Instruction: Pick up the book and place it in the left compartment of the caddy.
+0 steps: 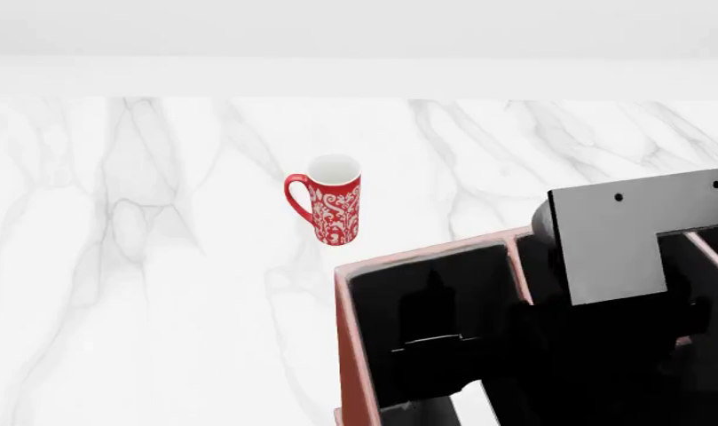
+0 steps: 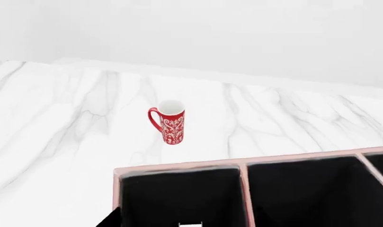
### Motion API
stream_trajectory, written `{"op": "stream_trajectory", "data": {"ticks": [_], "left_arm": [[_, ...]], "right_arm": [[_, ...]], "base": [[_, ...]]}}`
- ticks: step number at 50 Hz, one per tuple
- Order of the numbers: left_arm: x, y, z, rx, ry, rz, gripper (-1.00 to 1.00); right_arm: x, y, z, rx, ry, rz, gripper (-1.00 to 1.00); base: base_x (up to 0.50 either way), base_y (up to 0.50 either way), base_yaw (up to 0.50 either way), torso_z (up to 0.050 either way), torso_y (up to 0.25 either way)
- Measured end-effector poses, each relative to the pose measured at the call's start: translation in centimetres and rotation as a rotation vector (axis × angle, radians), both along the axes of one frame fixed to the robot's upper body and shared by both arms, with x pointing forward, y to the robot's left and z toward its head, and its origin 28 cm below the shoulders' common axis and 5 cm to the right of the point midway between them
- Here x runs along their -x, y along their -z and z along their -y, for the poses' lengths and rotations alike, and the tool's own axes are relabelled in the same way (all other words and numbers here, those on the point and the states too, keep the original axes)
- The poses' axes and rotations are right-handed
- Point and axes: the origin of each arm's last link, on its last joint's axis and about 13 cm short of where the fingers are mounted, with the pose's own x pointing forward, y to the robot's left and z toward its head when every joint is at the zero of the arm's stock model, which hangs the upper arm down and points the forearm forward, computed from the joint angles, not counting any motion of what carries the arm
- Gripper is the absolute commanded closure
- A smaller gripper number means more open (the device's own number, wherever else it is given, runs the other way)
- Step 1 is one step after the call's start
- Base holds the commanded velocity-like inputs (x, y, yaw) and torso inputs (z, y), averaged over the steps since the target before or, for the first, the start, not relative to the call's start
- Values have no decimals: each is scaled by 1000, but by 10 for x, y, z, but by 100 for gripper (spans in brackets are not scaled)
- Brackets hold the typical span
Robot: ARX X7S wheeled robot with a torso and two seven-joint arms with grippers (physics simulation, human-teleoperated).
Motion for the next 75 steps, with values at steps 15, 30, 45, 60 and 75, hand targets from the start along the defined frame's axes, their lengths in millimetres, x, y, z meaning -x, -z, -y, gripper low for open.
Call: {"op": "stream_trajectory", "data": {"ticks": [15,30,45,60,75], "left_arm": [[0,0,1,5,2,4,-100],[2,-1,1,9,4,10,-100],[4,-2,2,10,13,23,-100],[9,-2,5,8,34,38,-100],[14,-4,7,12,57,64,-100]], "right_arm": [[27,-8,-4,-33,29,153,-100],[48,-11,-11,-16,58,286,-100],[59,-4,-13,-8,95,376,-100],[71,-5,-15,12,121,476,-100],[76,-10,-16,43,136,572,-100]], "base": [[0,0,0,0,0],[0,0,0,0,0],[0,0,0,0,0],[0,0,0,0,0],[0,0,0,0,0]]}}
